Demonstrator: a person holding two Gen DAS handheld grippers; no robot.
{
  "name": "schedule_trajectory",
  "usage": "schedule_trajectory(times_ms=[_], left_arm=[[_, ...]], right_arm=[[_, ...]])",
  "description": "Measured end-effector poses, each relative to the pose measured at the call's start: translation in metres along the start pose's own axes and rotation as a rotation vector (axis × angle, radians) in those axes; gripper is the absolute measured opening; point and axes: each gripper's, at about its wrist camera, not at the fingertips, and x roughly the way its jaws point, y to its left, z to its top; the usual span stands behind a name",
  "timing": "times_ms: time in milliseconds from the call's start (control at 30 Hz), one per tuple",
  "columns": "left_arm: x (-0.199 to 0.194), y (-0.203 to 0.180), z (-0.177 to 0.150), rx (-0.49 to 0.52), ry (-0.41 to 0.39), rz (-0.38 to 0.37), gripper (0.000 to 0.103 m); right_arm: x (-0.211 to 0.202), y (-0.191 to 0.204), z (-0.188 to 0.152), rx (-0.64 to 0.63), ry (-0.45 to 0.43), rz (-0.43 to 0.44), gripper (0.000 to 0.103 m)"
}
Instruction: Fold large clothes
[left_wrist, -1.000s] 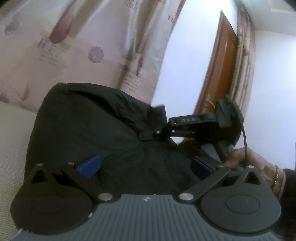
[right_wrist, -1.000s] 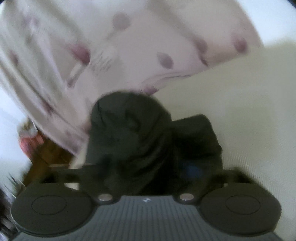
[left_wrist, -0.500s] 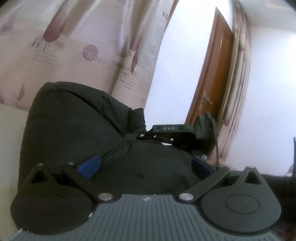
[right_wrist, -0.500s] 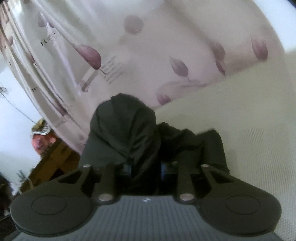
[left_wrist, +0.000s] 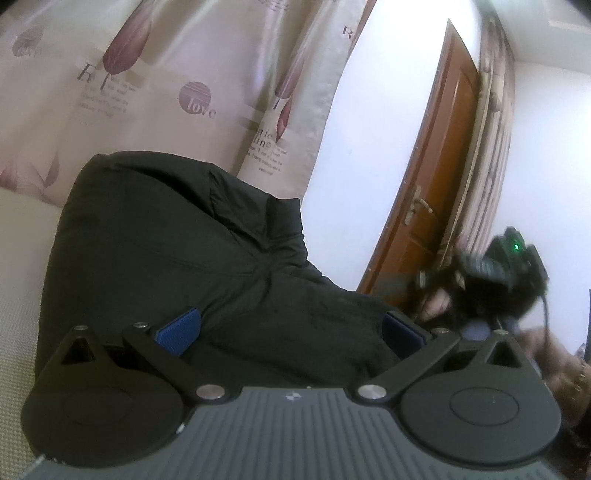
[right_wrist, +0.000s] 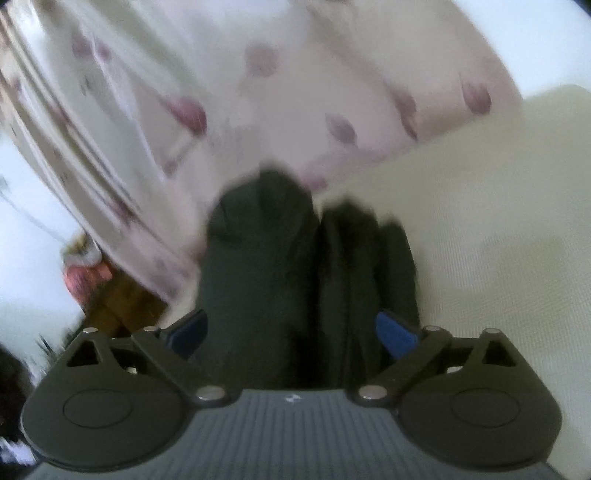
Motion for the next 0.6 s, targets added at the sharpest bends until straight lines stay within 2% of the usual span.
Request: schedule_trajectory(times_ms=[67, 100, 133, 200, 300, 367, 433, 500, 600], left_arm=[[0.0, 0.0, 0.001, -0.004, 0.0, 0.004, 0.103], [0.0, 0.001, 0.002, -0.006, -0.004, 0.009, 0.103], [-0.002, 0.001, 0.003, -0.006, -0.005, 0.019, 0.103], [-0.007, 0.004, 0.01, -0.041, -0.009, 0.042, 0.103], [-0.019, 0.015, 0.024, -0.14, -0.042, 0.062, 0.103], [-0.02, 0.02, 0.028, -0.156, -0.025, 0.07, 0.103], [-0.018, 0.02, 0.028, -0.137, -0.01, 0.066, 0.103], [-0.016, 0.014, 0.021, -0.097, -0.003, 0.047, 0.103], [-0.004, -0.001, 0.012, 0.007, 0.047, 0.072, 0.103]], right_arm=[[0.007, 0.006, -0.016, -0.026, 0.056, -0.055, 0.097], [0.007, 0.009, -0.023, -0.051, 0.047, -0.049, 0.072], [0.01, 0.014, -0.029, -0.09, 0.045, -0.037, 0.054], [0.018, 0.017, -0.034, -0.092, 0.045, -0.031, 0.036], [0.02, 0.018, -0.033, -0.044, -0.014, 0.039, 0.03], [0.017, 0.014, -0.034, -0.027, -0.048, 0.071, 0.03], [0.017, -0.004, -0.045, 0.007, -0.051, 0.039, 0.03], [0.02, -0.031, -0.061, 0.077, -0.047, 0.044, 0.031], [0.025, -0.056, -0.068, 0.123, -0.055, 0.068, 0.031]])
